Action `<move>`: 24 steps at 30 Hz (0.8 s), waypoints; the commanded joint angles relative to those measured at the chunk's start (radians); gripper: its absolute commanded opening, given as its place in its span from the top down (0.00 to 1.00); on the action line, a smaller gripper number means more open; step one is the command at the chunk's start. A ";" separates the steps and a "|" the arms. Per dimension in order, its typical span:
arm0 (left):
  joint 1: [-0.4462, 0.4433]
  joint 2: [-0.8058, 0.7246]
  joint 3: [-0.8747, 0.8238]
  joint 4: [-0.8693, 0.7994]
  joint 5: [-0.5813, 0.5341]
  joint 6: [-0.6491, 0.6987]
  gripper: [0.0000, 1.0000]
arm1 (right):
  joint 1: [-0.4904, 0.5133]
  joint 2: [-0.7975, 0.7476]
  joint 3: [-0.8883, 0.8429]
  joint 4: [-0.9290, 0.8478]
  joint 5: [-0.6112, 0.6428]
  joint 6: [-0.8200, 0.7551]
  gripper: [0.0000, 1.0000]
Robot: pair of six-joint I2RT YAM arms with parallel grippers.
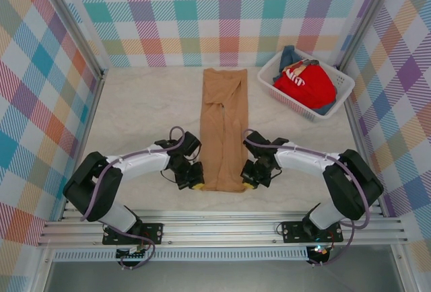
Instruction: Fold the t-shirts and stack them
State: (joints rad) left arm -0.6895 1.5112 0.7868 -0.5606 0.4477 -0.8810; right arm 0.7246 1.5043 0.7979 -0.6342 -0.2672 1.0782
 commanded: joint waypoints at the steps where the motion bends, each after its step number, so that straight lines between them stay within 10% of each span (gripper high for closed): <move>1: -0.047 -0.052 -0.042 -0.066 0.069 0.030 1.00 | 0.053 -0.030 -0.013 -0.091 -0.055 -0.040 1.00; 14: -0.107 -0.228 -0.019 -0.072 -0.043 -0.082 1.00 | 0.084 -0.161 0.013 -0.175 -0.010 0.020 1.00; 24: 0.027 -0.154 0.136 -0.077 -0.136 -0.092 1.00 | -0.044 -0.033 0.274 -0.252 0.071 -0.091 1.00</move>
State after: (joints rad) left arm -0.7052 1.3346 0.8879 -0.6254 0.3531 -0.9546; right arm 0.7132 1.4292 1.0130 -0.8349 -0.2333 1.0458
